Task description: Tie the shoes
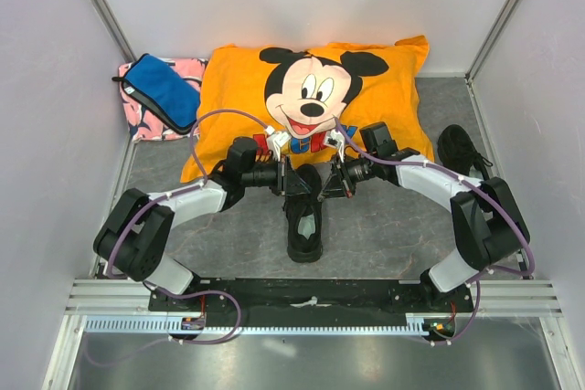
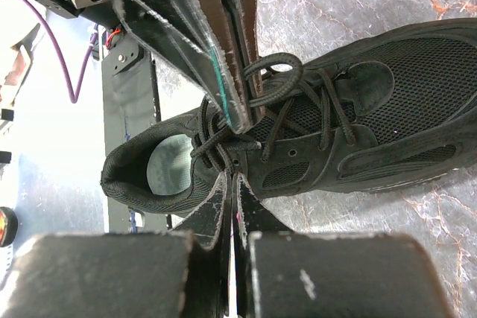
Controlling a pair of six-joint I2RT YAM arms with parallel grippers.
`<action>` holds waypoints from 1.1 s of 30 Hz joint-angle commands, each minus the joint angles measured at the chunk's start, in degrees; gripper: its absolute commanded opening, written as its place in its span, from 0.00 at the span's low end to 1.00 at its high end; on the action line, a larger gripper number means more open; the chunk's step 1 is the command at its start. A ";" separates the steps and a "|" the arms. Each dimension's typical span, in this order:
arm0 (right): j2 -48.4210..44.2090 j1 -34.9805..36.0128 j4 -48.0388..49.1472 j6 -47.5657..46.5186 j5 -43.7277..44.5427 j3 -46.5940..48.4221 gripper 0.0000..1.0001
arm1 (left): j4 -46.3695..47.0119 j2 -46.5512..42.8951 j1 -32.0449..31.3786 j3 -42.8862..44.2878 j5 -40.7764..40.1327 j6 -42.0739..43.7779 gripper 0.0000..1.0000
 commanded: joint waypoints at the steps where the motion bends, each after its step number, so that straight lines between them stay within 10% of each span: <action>1: -2.53 -0.06 1.13 -0.42 -0.05 1.37 0.00 | 0.66 -1.02 0.06 -0.30 0.15 -0.26 0.02; 33: -12.56 -7.26 -16.71 -18.18 5.94 -8.03 0.00 | -6.47 -6.39 9.47 -3.29 -6.53 10.72 0.02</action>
